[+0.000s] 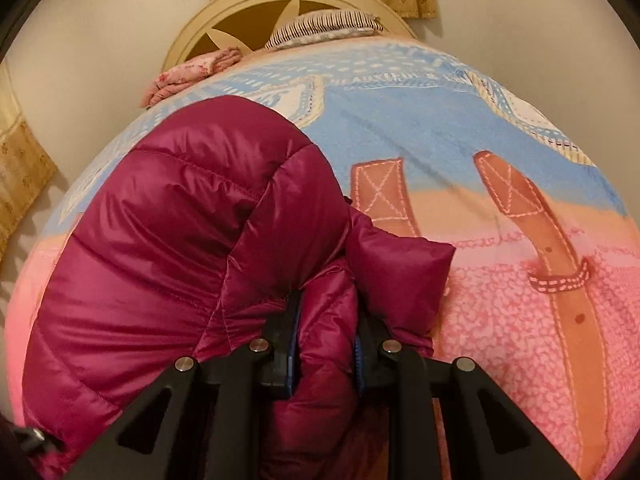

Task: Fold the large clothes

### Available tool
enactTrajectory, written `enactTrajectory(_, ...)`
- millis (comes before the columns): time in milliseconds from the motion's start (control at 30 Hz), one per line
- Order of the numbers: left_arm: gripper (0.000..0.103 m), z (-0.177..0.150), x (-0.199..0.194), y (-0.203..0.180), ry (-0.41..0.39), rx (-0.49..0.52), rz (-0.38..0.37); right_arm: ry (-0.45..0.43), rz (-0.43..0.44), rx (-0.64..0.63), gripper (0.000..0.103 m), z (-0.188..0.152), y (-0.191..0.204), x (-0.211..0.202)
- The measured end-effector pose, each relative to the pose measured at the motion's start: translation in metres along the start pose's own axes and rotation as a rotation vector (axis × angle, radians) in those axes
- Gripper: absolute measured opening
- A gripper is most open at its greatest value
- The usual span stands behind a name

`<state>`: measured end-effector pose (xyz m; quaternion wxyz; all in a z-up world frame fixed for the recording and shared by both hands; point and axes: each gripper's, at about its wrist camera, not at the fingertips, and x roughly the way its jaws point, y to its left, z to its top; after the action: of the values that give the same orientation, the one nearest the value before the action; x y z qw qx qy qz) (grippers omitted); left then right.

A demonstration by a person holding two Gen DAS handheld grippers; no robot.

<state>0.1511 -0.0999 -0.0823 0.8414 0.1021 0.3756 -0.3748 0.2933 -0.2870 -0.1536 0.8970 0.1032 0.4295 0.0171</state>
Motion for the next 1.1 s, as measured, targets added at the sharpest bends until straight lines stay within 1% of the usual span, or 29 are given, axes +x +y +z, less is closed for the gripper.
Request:
enactTrajectory(33, 0.038, -0.001, -0.011, 0.006, 0.0, -0.027, -0.04, -0.002, 0.019, 0.021, 0.021, -0.001, -0.004, 0.0)
enactTrajectory(67, 0.048, -0.002, -0.027, 0.013, -0.012, -0.048, -0.078, -0.003, 0.038, 0.039, 0.021, -0.001, -0.008, 0.0)
enactTrajectory(100, 0.054, -0.001, -0.038, 0.017, -0.021, -0.055, -0.081, -0.004, 0.053, 0.05, 0.021, -0.002, -0.011, 0.0)
enactTrajectory(133, 0.068, 0.001, -0.049, 0.022, -0.038, -0.056, -0.069, -0.005, 0.062, 0.058, 0.021, -0.002, -0.013, 0.001)
enactTrajectory(167, 0.076, 0.006, -0.062, 0.028, -0.065, -0.054, -0.04, -0.006, 0.069, 0.063, 0.021, -0.003, -0.014, 0.001)
enactTrajectory(233, 0.078, 0.023, -0.073, 0.041, -0.107, -0.063, 0.039, -0.009, 0.071, 0.066, 0.021, -0.003, -0.012, 0.001)
enactTrajectory(267, 0.078, 0.036, -0.073, 0.049, -0.116, -0.085, 0.078, -0.01, 0.067, 0.066, 0.021, -0.003, -0.012, 0.001)
enactTrajectory(333, 0.078, 0.056, -0.064, 0.064, -0.121, -0.141, 0.109, -0.012, 0.06, 0.064, 0.021, -0.003, -0.011, 0.0)
enactTrajectory(367, 0.078, 0.07, -0.05, 0.072, -0.112, -0.168, 0.122, -0.013, 0.058, 0.065, 0.021, -0.004, -0.01, 0.0)
enactTrajectory(400, 0.078, 0.077, -0.038, 0.075, -0.103, -0.177, 0.149, -0.013, 0.057, 0.066, 0.021, -0.003, -0.011, 0.0)
enactTrajectory(467, 0.075, 0.084, -0.009, 0.079, -0.068, -0.183, 0.192, -0.015, 0.054, 0.066, 0.021, -0.006, -0.009, -0.003)
enactTrajectory(500, 0.075, 0.089, 0.013, 0.081, -0.037, -0.184, 0.211, -0.016, 0.052, 0.066, 0.021, -0.008, -0.008, -0.004)
enactTrajectory(567, 0.071, 0.088, 0.042, 0.088, 0.03, -0.19, 0.24, -0.017, 0.049, 0.064, 0.021, -0.01, -0.006, -0.007)
enactTrajectory(600, 0.071, 0.078, 0.048, 0.087, 0.051, -0.186, 0.254, -0.018, 0.05, 0.064, 0.021, -0.01, -0.006, -0.007)
enactTrajectory(667, 0.077, 0.068, 0.055, 0.085, 0.06, -0.166, 0.304, -0.02, 0.058, 0.07, 0.021, -0.011, -0.007, -0.007)
enactTrajectory(833, 0.082, 0.057, 0.059, 0.078, 0.064, -0.153, 0.351, -0.022, 0.074, 0.08, 0.021, -0.01, -0.009, -0.009)
enactTrajectory(900, 0.083, 0.056, 0.063, 0.077, 0.069, -0.142, 0.367, -0.039, 0.069, 0.088, 0.021, -0.01, -0.01, -0.016)
enactTrajectory(967, 0.084, 0.055, 0.067, 0.074, 0.081, -0.123, 0.383, -0.086, 0.012, 0.096, 0.021, -0.015, -0.006, -0.042)
enactTrajectory(1033, 0.084, 0.055, 0.07, 0.073, 0.083, -0.115, 0.398, -0.166, -0.026, 0.065, 0.022, -0.024, 0.008, -0.077)
enactTrajectory(1067, 0.084, 0.055, 0.071, 0.072, 0.081, -0.114, 0.401, -0.199, -0.013, 0.021, 0.022, -0.03, 0.02, -0.097)
enactTrajectory(1100, 0.084, 0.055, 0.071, 0.072, 0.08, -0.115, 0.403, -0.213, 0.013, -0.011, 0.022, -0.036, 0.031, -0.112)
